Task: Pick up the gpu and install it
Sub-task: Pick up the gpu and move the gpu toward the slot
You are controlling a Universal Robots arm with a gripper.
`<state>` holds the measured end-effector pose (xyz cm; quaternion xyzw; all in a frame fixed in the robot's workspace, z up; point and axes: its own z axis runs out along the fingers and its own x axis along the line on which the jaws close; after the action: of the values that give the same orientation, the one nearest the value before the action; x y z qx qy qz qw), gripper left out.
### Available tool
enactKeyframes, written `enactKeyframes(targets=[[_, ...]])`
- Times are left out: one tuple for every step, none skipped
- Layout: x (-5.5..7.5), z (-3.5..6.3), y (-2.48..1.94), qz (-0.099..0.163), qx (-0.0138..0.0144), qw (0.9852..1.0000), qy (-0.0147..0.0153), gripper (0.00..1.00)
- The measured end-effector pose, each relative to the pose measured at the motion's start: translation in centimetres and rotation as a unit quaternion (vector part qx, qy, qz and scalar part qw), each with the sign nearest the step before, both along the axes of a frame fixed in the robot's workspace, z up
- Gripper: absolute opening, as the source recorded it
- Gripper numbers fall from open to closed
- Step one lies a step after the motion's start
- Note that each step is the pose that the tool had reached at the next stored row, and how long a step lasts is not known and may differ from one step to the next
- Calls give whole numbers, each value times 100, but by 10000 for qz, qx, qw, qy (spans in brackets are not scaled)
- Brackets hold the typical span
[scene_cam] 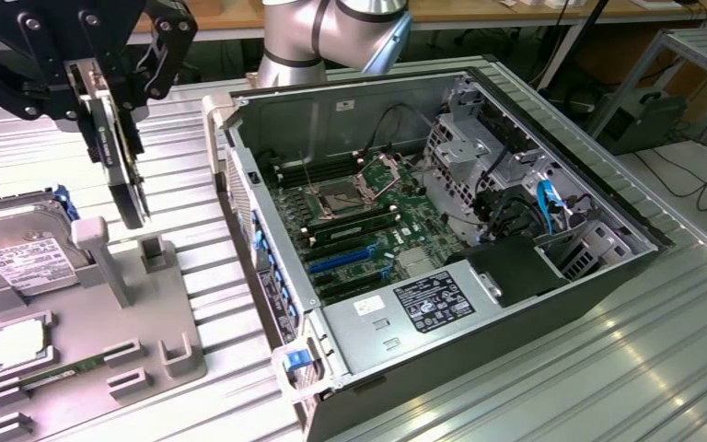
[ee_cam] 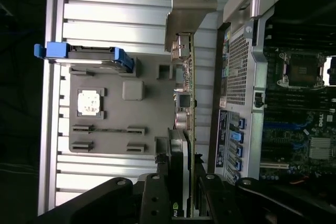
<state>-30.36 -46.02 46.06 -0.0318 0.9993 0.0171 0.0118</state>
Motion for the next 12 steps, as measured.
enactKeyframes(targets=[[27, -2, 0, 0, 0, 10000, -2, 28], [54, -5, 0, 0, 0, 10000, -5, 28], [82, -7, 0, 0, 1, 10000, -8, 28], [108, -9, 0, 0, 1, 10000, -10, 28], [141, -12, 0, 0, 0, 10000, -15, 28], [165, -15, 0, 0, 1, 10000, -19, 28], [186, -17, 0, 0, 0, 10000, -24, 28], [205, -20, 0, 0, 0, 10000, -32, 28], [221, -23, 0, 0, 0, 10000, -41, 28], [242, -26, 0, 0, 0, 10000, -49, 28], [262, -29, 0, 0, 1, 10000, -53, 28], [282, -32, 0, 0, 1, 10000, -58, 28]])
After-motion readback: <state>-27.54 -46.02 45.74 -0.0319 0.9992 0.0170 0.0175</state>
